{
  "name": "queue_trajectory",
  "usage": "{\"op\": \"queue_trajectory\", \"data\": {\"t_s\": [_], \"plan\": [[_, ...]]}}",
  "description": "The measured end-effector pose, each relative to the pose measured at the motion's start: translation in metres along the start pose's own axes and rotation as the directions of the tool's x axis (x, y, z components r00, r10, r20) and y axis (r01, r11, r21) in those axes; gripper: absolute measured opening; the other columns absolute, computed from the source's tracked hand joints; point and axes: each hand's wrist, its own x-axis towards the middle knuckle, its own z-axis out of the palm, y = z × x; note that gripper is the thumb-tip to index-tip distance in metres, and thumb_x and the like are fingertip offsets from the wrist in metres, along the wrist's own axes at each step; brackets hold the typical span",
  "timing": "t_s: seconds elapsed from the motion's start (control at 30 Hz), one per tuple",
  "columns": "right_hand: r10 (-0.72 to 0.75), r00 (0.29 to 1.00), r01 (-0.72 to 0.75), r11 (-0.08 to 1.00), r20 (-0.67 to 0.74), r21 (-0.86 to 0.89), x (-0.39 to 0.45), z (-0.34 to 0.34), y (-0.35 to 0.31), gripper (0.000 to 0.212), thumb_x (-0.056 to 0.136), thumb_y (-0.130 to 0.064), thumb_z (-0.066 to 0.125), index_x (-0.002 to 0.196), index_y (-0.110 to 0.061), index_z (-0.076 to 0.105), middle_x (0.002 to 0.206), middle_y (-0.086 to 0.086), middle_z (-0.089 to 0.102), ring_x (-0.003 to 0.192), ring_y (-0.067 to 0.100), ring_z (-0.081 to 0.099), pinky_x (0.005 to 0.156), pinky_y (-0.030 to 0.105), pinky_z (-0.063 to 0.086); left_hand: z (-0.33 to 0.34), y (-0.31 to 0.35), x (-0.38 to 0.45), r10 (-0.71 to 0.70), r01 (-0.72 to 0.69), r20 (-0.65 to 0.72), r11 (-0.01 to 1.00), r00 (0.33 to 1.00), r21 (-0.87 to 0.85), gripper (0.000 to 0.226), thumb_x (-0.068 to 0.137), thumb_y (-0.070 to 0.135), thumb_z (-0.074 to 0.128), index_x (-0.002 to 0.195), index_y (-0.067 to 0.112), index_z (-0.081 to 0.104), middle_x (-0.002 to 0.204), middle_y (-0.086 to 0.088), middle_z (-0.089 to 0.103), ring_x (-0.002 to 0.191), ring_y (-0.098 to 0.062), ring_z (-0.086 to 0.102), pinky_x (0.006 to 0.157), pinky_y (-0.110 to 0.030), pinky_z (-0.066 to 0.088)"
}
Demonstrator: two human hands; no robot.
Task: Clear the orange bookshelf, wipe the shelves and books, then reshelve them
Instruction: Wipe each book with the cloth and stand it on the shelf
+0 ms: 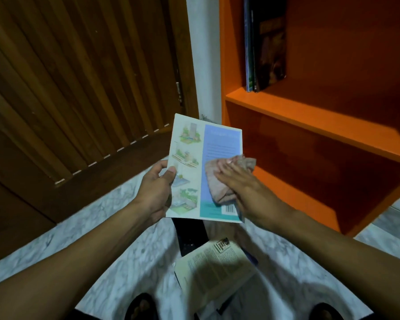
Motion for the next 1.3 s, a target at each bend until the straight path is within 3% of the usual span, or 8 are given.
{"op": "queue_trajectory", "data": {"t_s": [0.2,0.33,0.4,0.47,0.57,0.7,0.87,1.3], "plan": [[-0.107,0.966,0.071,0.985,0.234,0.157,-0.020,0.005,-0.023,0.055,0.096,0.003,0.045,0.145,-0.022,0.048,0.156,-0.007,0.039,0.146,0.002,0.027,0.122,0.022,0.019,-0.020,0.004,0.005,0.024,-0.020,-0.104,0.999,0.994,0.034,0.015,0.106,0.023,0.044,0.101,0.019,0.058,0.096,-0.006,0.078,0.092,-0.036,0.069,0.090,-0.069,0.044],[0.065,0.955,-0.183,0.896,0.289,0.405,-0.020,-0.014,-0.036,0.029,0.103,-0.002,0.044,0.128,-0.009,0.057,0.075,-0.039,0.064,0.071,-0.013,0.062,0.068,0.009,0.047,-0.024,0.009,0.005,0.032,-0.030,-0.075,0.999,0.997,0.039,0.014,0.105,0.024,0.044,0.108,0.017,0.056,0.107,-0.006,0.076,0.087,-0.022,0.076,0.089,-0.057,0.054],[0.176,0.955,-0.283,0.780,0.238,0.559,-0.014,-0.023,-0.034,0.031,0.104,-0.008,0.047,0.130,0.006,0.052,0.087,-0.046,0.060,0.079,-0.029,0.054,0.075,0.001,0.042,-0.024,0.008,0.004,0.037,-0.033,-0.059,0.998,0.998,0.061,0.015,0.105,0.025,0.044,0.111,0.015,0.054,0.110,-0.008,0.076,0.087,-0.022,0.076,0.080,-0.051,0.059],[0.307,0.944,-0.298,0.645,0.120,0.704,-0.004,-0.034,-0.031,0.034,0.103,-0.017,0.050,0.131,0.003,0.055,0.125,-0.021,0.063,0.099,-0.020,0.057,0.093,0.013,0.048,-0.021,0.005,0.001,0.044,-0.041,-0.031,0.994,0.999,0.106,0.016,0.105,0.026,0.045,0.110,0.015,0.055,0.105,-0.007,0.077,0.084,-0.022,0.077,0.066,-0.043,0.063],[0.582,0.811,-0.225,0.408,-0.062,0.885,0.013,-0.050,-0.028,0.023,0.104,-0.026,0.049,0.112,-0.014,0.066,0.100,0.006,0.076,0.087,0.018,0.072,0.074,0.037,0.057,-0.012,0.000,-0.005,0.070,-0.075,0.036,0.980,0.997,0.186,0.017,0.105,0.027,0.044,0.107,0.016,0.057,0.102,-0.007,0.077,0.085,-0.024,0.077,0.063,-0.037,0.061],[0.612,0.709,-0.184,0.639,-0.350,0.747,0.031,-0.061,-0.025,0.028,0.104,-0.038,0.043,0.121,-0.024,0.061,0.107,-0.005,0.070,0.100,0.010,0.067,0.082,0.033,0.054,0.010,-0.005,-0.016,0.094,-0.127,0.164,0.970,0.982,0.208,0.020,0.106,0.027,0.042,0.102,0.014,0.056,0.099,-0.012,0.077,0.086,-0.032,0.075,0.066,-0.038,0.055],[0.311,0.865,-0.194,0.931,-0.394,0.309,0.041,-0.024,-0.030,0.048,0.107,-0.039,0.034,0.154,-0.033,0.026,0.166,-0.006,0.011,0.153,0.008,-0.001,0.121,0.034,0.003,0.038,-0.005,-0.025,0.130,-0.158,0.221,0.981,0.966,0.112,0.020,0.106,0.024,0.043,0.098,0.011,0.056,0.090,-0.011,0.076,0.077,-0.027,0.074,0.059,-0.034,0.059],[-0.110,0.994,0.094,0.917,0.020,0.387,-0.005,0.031,-0.046,0.040,0.106,-0.019,0.042,0.145,-0.019,0.047,0.160,-0.008,0.030,0.151,0.002,0.010,0.124,0.031,0.011,0.017,-0.002,0.012,-0.021,-0.006,-0.110,0.970,0.994,-0.241,0.015,0.105,0.012,0.042,0.096,0.014,0.054,0.099,-0.015,0.070,0.078,-0.026,0.071,0.066,-0.039,0.059]]}}
